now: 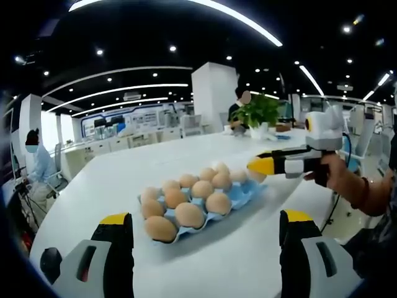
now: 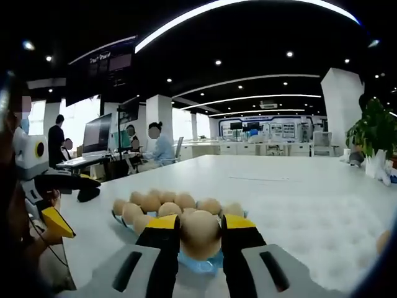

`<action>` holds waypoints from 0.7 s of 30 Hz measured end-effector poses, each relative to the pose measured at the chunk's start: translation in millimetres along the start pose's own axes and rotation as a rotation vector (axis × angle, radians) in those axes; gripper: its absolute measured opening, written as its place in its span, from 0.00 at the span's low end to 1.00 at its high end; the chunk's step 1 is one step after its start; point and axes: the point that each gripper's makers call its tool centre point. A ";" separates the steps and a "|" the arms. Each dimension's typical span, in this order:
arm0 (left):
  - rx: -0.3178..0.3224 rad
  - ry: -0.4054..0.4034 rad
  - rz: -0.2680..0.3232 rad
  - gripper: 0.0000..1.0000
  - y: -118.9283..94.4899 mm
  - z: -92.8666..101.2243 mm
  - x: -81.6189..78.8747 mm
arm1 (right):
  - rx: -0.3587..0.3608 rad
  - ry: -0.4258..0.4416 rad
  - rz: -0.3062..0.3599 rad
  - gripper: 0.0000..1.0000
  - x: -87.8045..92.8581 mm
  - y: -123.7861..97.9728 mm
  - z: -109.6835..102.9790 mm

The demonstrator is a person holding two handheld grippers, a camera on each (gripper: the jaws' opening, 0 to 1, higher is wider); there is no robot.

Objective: Place the egg into an empty slot of the egg tray after lifting it from the table, then release the egg inside the slot.

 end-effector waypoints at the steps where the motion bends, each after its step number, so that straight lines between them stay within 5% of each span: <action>1: 0.000 0.001 -0.003 1.00 0.3 0.0 0.5 | -0.005 -0.001 0.002 0.27 -0.6 2.6 -2.6; 21: 0.009 0.003 -0.018 1.00 3.6 -2.0 6.1 | -0.059 -0.029 -0.019 0.26 15.7 28.6 -32.4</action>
Point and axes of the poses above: the point that each gripper's makers call its tool centre point, and the gripper's own axes: y roughly forward along the fingers, z roughly to its right, x roughly out of its underside, and after that the axes turned 1 degree about y, right-handed
